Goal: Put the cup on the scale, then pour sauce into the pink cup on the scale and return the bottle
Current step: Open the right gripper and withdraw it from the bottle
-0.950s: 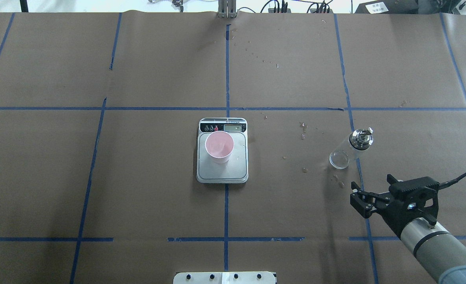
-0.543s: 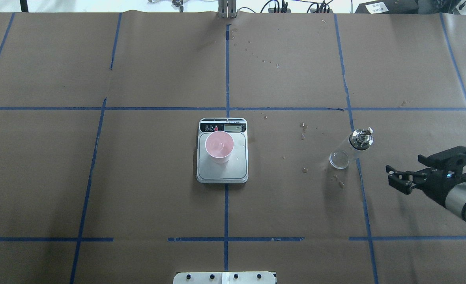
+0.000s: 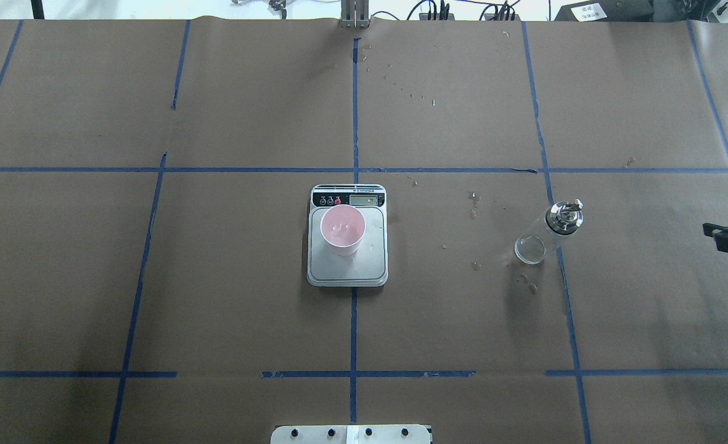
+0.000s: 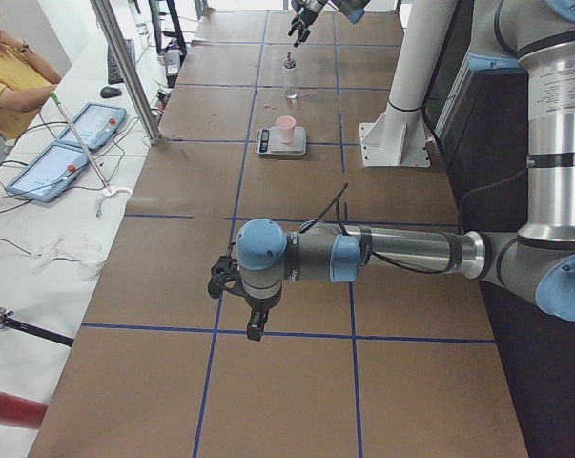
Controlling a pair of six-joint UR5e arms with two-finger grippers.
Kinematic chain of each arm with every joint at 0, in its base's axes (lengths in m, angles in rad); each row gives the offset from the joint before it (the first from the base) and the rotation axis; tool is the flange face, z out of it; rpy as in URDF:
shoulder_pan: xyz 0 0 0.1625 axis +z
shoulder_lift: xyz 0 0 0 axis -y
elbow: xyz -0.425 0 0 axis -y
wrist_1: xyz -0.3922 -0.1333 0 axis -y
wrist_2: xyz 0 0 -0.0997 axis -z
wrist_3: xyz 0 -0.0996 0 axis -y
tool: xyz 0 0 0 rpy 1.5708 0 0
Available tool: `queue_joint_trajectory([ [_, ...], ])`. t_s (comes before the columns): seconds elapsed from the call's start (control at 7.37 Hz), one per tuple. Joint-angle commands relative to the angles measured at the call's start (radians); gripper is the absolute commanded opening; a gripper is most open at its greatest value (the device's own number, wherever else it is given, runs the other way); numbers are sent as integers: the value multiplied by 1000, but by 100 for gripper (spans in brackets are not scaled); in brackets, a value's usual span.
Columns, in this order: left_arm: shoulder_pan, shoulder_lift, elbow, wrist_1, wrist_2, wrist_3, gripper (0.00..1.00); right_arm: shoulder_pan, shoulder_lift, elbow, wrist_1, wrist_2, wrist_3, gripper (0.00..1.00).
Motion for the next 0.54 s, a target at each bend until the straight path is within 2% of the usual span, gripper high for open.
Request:
queue_joint_trajectory([
  [0.0, 0, 1, 3, 0, 0, 0, 100, 353, -8, -52, -25, 376, -199, 100],
  [0.14, 0, 1, 5, 0, 1, -1, 100, 469, 7, -44, -131, 491, -267, 100],
  [0.27, 0, 1, 6, 0, 2, -1, 100, 504, 61, -44, -277, 533, -339, 99],
  [0.41, 0, 1, 6, 0, 0, -1, 100, 520, 101, -41, -441, 538, -428, 100],
])
